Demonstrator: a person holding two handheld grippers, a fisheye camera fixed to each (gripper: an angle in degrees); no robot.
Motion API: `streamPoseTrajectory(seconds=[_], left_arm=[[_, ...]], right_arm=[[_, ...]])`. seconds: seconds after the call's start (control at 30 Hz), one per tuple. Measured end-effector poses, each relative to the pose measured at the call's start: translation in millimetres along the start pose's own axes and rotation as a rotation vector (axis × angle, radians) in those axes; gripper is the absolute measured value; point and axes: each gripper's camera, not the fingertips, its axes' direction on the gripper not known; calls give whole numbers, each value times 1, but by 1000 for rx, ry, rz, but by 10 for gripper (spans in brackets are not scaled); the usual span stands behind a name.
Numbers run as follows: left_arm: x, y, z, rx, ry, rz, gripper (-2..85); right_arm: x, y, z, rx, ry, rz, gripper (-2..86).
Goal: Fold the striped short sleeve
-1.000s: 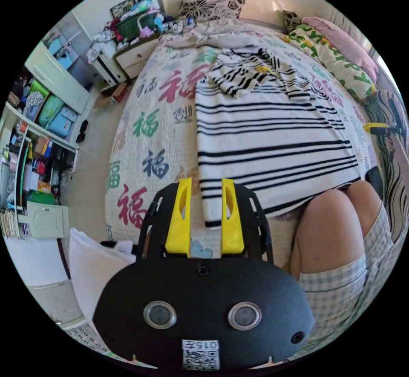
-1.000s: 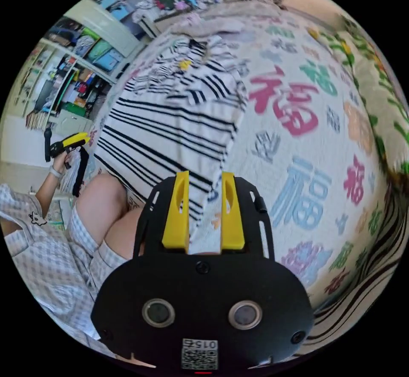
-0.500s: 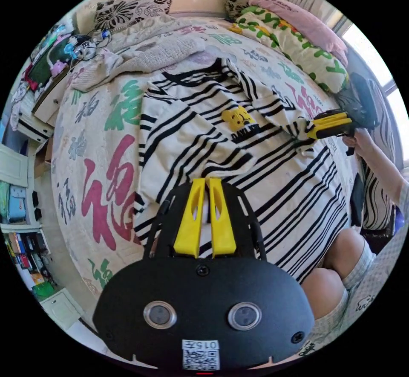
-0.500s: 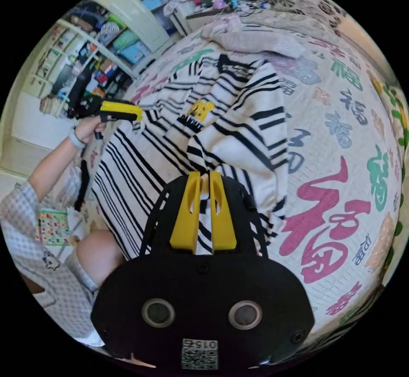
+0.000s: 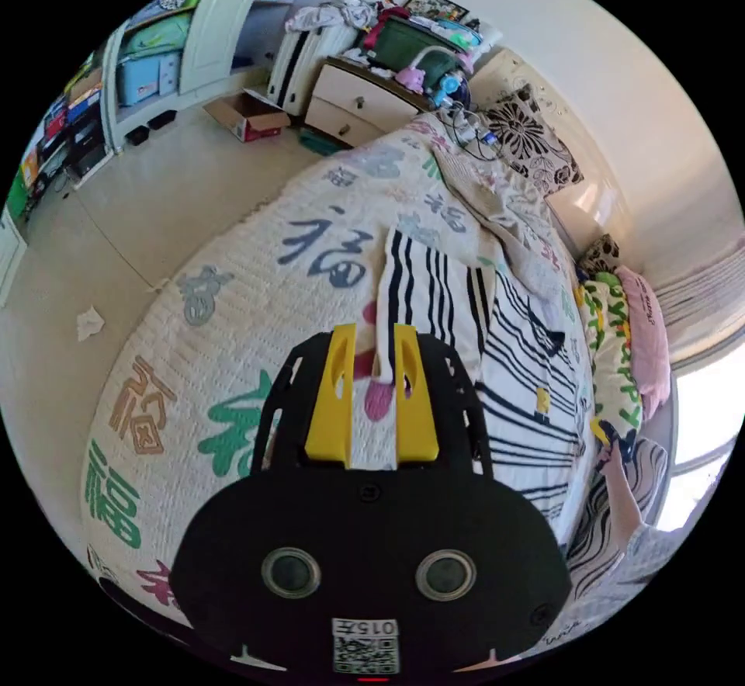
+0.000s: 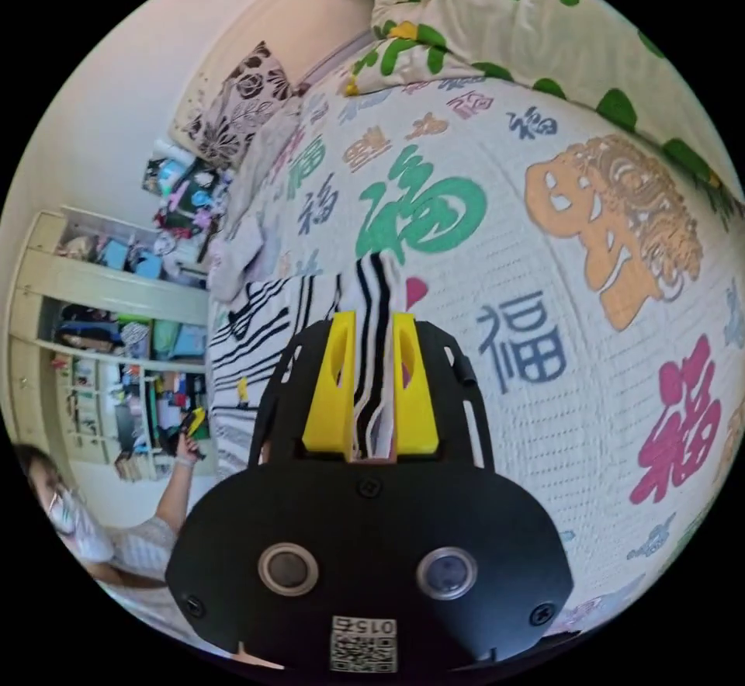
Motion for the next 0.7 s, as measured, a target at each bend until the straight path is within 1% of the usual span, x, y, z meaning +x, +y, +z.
streamPoseTrajectory(seconds=[0.03, 0.07, 0.13, 0.17, 0.23, 0.3, 0.37, 0.43, 0.47, 0.53, 0.57, 0.67, 0.7], left_arm=[[-3, 24, 1, -70, 21, 14, 100], [-4, 38, 0, -92, 24, 25, 102], [-3, 99, -10, -132, -18, 78, 101], [-3, 114, -14, -136, -35, 88, 102], [-3, 166, -28, -180, -105, 95, 108], [-6, 199, -36, -194, -106, 77, 110], [-9, 224, -40, -206, -85, 53, 110], [-15, 244, -36, -250, -24, 21, 109], [-16, 247, -35, -259, -7, 18, 109], [-16, 254, -27, -261, 15, 39, 104], [-15, 255, -24, -264, 7, 48, 102], [-10, 251, -11, -318, -40, 100, 45], [-8, 248, -5, -355, 12, 111, 25]], right_arm=[[-4, 23, 3, -75, -23, -42, 115], [-7, 37, 4, -113, -20, -71, 121], [-22, 104, 9, -252, 45, -184, 125], [-24, 121, 10, -289, 58, -198, 125], [-24, 189, 18, -440, 116, -199, 132], [-18, 233, 23, -517, 133, -170, 132], [-8, 267, 26, -526, 116, -129, 123], [6, 292, 35, -549, 23, -77, 106], [9, 297, 39, -559, 14, -70, 101], [19, 305, 44, -505, 68, -87, 50], [22, 306, 45, -503, 84, -98, 44], [32, 304, 46, -529, -17, -66, 15], [33, 305, 43, -518, 10, -82, 10]])
